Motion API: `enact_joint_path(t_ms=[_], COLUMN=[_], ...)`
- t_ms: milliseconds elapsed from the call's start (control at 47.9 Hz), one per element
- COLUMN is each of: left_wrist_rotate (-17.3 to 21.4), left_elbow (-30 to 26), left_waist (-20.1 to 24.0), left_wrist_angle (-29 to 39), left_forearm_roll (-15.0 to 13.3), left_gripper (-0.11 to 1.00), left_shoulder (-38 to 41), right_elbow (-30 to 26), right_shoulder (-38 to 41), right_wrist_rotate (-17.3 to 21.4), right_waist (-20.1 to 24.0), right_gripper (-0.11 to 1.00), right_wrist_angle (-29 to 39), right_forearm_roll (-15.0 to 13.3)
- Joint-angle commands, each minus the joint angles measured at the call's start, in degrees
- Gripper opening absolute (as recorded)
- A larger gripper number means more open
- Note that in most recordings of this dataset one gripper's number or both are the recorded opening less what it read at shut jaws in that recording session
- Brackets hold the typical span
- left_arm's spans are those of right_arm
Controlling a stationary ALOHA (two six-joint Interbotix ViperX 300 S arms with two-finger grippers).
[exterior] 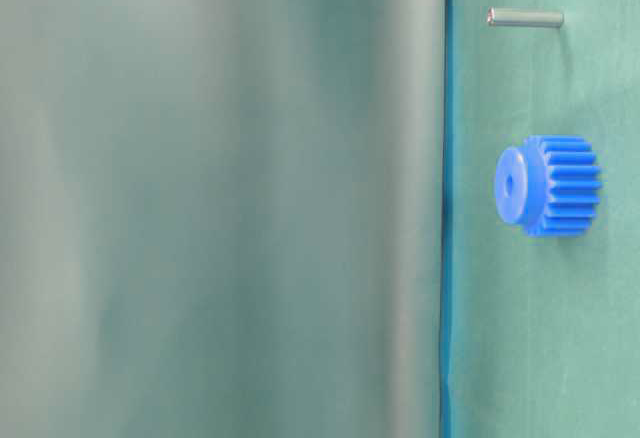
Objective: Insert the shaft placed at a random location into the center hole of the small gear at another random location.
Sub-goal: 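Move the right gripper left toward the silver shaft beside the gear, then lower the open right gripper around the silver shaft and close it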
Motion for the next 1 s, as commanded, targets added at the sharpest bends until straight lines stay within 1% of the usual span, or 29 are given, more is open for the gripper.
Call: enact_joint_path(t_ms=[0,167,271,417,543,564,626,751,814,835,939,981], left_wrist_rotate=[0.5,0.5,0.6,0.5,0.5,0.5,0.5,0.4,0.4,0.4,0.4,0.3], left_elbow=[-0.8,-0.8,-0.7,-0.6,-0.6,-0.6,-0.6,-0.5,-0.5,-0.5,-0.4,-0.4], left_waist=[0.0,0.1,0.1,0.9,1.5,1.6,1.7,1.9,2.1,2.1,2.4,2.6], left_wrist_angle=[0.4,1.1,1.1,1.3,1.7,1.8,2.0,2.1,2.1,2.1,2.1,2.1], left_forearm_roll=[-2.0,-2.0,-2.0,-2.0,-2.0,-2.1,-2.0,-2.0,-2.1,-2.1,-2.1,-2.1], left_gripper=[0.00,0.00,0.00,0.00,0.00,0.00,0.00,0.00,0.00,0.00,0.00,0.00], left_shoulder=[0.1,-0.1,-0.2,-0.1,-0.1,-0.1,-0.2,-0.2,-0.1,-0.1,-0.2,-0.2], right_elbow=[-1.8,-1.1,-0.4,0.3,0.2,0.2,0.0,-0.2,-0.4,-0.4,-0.9,-1.0], right_shoulder=[0.5,3.2,7.1,15.4,23.2,24.6,29.0,36.5,39.8,40.8,45.9,47.5], right_wrist_rotate=[-0.7,-0.7,-0.5,0.4,0.4,0.4,0.4,0.4,0.4,0.4,0.5,0.5], right_waist=[-0.8,-4.1,-7.9,-13.1,-15.6,-15.9,-17.1,-18.0,-18.0,-18.0,-18.0,-18.0], right_gripper=[0.11,0.11,0.11,0.12,0.13,0.14,0.29,0.66,0.82,0.84,0.77,0.75], right_wrist_angle=[-0.5,-0.8,-2.1,-6.9,-11.2,-11.8,-14.0,-17.8,-19.9,-20.5,-23.6,-24.3], right_forearm_roll=[-0.3,-0.2,0.0,0.2,1.1,1.4,2.8,4.0,4.2,4.3,5.0,5.4])
